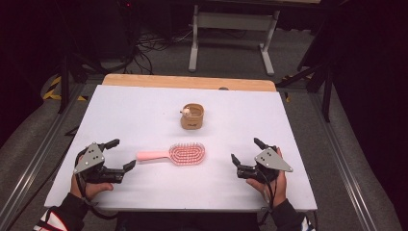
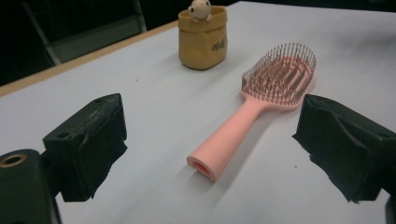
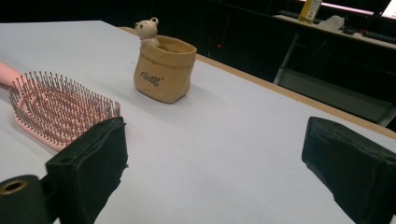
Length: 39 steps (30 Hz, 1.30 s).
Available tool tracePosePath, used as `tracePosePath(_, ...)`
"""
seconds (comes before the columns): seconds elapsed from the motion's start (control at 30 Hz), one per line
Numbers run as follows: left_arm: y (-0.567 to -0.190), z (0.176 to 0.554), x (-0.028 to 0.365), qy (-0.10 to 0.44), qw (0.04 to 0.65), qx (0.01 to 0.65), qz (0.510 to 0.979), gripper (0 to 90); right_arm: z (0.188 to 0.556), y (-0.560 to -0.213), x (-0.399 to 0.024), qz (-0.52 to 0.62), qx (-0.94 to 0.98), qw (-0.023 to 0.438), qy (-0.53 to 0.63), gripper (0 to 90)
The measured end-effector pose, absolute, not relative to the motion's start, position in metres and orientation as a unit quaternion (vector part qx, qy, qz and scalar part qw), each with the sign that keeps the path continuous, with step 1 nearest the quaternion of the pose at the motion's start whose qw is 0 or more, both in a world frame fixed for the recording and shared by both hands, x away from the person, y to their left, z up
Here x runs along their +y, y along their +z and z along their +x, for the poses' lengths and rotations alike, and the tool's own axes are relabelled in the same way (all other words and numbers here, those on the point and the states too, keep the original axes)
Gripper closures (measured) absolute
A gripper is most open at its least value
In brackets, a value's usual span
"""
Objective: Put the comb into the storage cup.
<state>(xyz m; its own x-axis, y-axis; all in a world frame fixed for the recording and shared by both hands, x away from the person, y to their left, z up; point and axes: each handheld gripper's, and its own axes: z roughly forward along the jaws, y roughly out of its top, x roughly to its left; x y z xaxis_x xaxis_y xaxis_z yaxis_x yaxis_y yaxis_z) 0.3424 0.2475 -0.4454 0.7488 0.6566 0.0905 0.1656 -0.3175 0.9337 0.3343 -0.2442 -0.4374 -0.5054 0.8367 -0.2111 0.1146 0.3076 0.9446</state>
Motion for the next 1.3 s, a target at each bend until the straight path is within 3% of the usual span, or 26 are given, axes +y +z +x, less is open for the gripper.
tracePosePath(0.43, -0.429, 0.366, 0.225, 0.182, 0.442, 0.234, 0.847, 13.1, 0.34, -0.44, -0.248, 0.345, 0.724, 0.359, 0.477, 7.9)
tracePosePath(0.6, -0.423, 0.379, 0.207, 0.141, 0.37, 0.214, 0.893, 16.9, 0.341, -0.441, -0.247, 0.345, 0.729, 0.354, 0.474, 7.9)
tracePosePath(0.8, -0.422, 0.398, 0.18, 0.13, 0.284, 0.19, 0.931, 21.6, 0.342, -0.443, -0.247, 0.346, 0.734, 0.35, 0.468, 8.0)
tracePosePath(1.3, -0.427, 0.44, 0.13, 0.077, 0.194, 0.147, 0.967, 20.2, 0.345, -0.446, -0.249, 0.349, 0.738, 0.342, 0.465, 7.9)
